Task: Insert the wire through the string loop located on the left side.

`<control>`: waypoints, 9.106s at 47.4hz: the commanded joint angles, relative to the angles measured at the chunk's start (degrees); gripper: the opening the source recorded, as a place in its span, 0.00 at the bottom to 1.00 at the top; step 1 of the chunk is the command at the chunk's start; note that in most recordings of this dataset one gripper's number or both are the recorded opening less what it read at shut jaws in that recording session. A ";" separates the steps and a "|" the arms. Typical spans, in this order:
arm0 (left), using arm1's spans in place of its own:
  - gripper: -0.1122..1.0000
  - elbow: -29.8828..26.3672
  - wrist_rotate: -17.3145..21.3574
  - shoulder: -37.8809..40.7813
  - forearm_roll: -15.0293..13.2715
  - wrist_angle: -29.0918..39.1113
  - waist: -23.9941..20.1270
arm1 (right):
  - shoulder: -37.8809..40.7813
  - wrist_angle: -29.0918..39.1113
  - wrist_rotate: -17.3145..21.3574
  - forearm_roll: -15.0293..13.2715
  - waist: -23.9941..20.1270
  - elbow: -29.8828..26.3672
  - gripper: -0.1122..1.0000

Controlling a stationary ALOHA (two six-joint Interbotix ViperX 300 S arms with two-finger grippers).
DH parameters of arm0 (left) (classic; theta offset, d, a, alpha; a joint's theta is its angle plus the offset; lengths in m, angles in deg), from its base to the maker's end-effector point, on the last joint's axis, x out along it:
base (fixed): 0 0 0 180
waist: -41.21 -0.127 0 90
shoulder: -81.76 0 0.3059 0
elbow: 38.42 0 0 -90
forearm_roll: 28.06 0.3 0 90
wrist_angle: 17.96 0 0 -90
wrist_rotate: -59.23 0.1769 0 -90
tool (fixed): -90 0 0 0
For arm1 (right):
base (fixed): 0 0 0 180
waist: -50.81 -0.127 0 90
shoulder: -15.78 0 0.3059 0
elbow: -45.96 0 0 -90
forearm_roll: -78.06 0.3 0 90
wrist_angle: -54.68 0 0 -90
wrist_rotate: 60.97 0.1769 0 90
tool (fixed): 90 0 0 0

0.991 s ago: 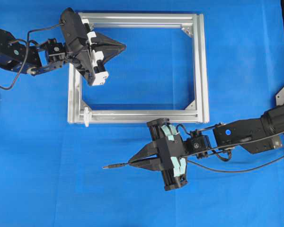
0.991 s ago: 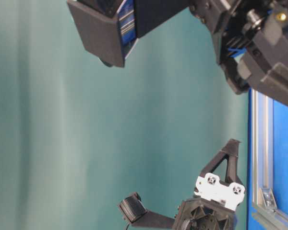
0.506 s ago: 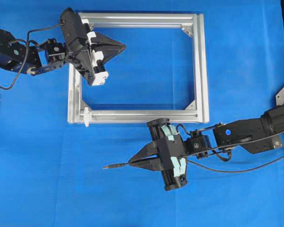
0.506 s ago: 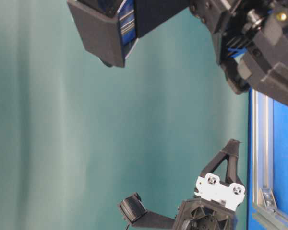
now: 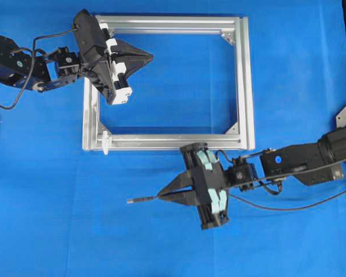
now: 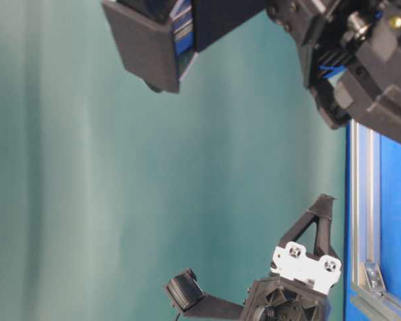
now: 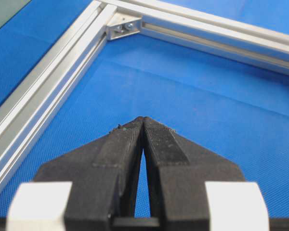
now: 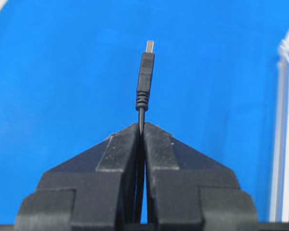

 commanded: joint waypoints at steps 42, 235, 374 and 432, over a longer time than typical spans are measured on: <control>0.10 -0.53 -0.09 -1.76 0.18 -0.26 -0.09 | -4.75 -0.26 -2.46 -2.81 12.22 3.60 0.10; 0.10 0.00 -0.26 -1.93 0.26 -0.26 0.26 | 7.12 1.23 -2.99 -2.90 12.48 -11.16 0.10; 0.10 21.80 -0.09 -21.62 0.26 4.31 27.16 | 12.74 4.22 -3.16 -2.99 12.48 -19.25 0.10; 0.89 18.98 -0.26 -18.19 0.26 12.57 24.87 | 12.74 4.13 -3.16 -2.99 12.48 -19.16 0.10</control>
